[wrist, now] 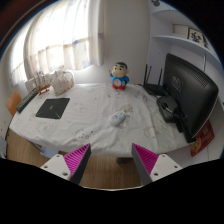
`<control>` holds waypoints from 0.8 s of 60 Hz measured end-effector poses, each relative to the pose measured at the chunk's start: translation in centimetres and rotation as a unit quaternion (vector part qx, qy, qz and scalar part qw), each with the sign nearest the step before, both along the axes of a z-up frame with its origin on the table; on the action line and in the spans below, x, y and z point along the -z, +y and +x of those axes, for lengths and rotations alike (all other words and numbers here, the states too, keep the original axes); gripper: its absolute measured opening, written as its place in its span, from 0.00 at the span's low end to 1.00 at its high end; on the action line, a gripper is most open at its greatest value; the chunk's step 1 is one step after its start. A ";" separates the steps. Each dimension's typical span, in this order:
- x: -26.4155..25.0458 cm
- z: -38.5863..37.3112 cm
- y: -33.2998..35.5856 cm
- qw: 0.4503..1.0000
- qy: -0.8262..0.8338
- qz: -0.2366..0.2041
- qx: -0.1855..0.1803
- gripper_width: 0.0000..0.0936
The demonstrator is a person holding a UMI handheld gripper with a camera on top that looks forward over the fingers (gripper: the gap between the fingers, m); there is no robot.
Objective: Arrange mouse
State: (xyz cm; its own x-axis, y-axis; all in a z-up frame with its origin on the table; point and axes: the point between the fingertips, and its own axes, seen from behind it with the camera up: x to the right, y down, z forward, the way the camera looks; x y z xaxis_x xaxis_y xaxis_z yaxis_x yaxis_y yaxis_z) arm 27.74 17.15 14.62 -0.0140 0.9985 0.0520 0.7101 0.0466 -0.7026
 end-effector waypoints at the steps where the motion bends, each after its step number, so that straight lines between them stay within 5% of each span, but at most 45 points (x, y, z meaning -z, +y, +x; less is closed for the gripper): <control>1: 0.0 -0.1 0.0 1.000 0.003 0.000 0.000 0.91; 48: 12.5 -16.6 2.1 0.996 0.087 -0.010 -0.012 0.91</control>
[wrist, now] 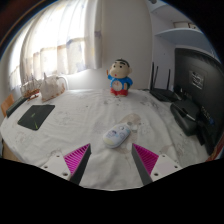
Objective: Arrange mouse
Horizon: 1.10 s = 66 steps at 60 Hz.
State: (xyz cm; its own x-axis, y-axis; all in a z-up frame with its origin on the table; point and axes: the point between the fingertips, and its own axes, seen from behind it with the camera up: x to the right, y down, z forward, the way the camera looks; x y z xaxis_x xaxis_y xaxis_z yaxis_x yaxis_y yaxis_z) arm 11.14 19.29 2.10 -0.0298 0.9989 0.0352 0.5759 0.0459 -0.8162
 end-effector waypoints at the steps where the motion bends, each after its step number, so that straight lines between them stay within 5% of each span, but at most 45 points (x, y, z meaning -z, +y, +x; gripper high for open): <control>1: 0.3 -0.3 0.0 1.000 -0.001 -0.001 0.000 0.91; 41: 3.5 -10.0 -0.7 1.000 -0.017 -0.013 0.009 0.90; 47: 3.6 -10.3 -0.4 1.000 -0.016 -0.010 0.011 0.79; 53: 3.7 -10.4 0.2 1.000 -0.014 -0.001 0.014 0.51; 66: 2.6 -10.3 0.2 1.000 -0.014 0.005 0.002 0.46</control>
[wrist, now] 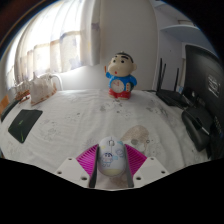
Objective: Arrange mouse
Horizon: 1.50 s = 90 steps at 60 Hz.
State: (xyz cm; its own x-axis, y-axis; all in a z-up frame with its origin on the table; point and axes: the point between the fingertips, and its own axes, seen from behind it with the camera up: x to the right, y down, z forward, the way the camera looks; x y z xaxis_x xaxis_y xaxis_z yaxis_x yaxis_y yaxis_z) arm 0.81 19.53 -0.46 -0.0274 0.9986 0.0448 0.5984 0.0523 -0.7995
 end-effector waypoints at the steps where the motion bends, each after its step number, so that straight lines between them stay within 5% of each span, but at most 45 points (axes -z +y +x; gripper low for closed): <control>1: -0.4 0.0 -0.1 1.000 0.001 0.000 -0.002 0.46; 12: -9.1 -0.9 -4.5 0.999 0.033 -0.025 -0.033 0.45; 24: -16.5 -3.2 -18.3 0.993 0.058 -0.065 -0.081 0.45; 35: -14.1 -5.1 -31.9 0.992 0.040 -0.069 -0.099 0.45; 50: -4.8 -5.6 -43.6 0.996 -0.016 -0.056 -0.064 0.45; 63: 1.0 -4.9 -45.4 0.998 -0.047 -0.030 -0.032 0.55; 70: -0.6 -4.8 -44.5 0.999 -0.039 0.009 -0.031 0.92; 90: -13.9 7.0 -40.3 0.997 -0.074 0.025 0.011 0.91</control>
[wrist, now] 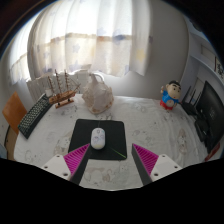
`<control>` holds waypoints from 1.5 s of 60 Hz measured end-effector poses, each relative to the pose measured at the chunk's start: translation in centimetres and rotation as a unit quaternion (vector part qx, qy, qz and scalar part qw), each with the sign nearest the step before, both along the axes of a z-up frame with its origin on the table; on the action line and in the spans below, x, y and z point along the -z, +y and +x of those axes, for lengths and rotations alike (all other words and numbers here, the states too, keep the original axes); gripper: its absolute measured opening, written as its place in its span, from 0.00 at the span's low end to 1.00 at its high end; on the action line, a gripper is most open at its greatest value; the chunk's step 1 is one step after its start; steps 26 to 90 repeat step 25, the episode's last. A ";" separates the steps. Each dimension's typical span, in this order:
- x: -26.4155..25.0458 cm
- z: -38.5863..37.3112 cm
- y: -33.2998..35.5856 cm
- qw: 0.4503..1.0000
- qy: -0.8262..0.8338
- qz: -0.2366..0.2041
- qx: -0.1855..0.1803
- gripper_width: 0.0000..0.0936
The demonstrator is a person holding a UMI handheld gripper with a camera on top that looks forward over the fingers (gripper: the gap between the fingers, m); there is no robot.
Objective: Arrange mouse
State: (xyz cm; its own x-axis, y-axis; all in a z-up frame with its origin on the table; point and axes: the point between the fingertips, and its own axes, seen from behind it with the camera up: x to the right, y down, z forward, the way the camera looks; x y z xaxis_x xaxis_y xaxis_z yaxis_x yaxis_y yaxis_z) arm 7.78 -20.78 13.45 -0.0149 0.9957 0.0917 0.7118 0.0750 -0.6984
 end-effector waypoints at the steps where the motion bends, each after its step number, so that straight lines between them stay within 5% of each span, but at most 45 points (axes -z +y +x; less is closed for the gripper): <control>1: -0.4 0.7 0.2 1.000 -0.003 -0.001 0.003 0.91; 21: -3.8 6.4 3.3 0.999 0.012 0.012 0.030 0.91; 90: -3.5 6.6 3.3 1.000 0.007 0.010 0.029 0.91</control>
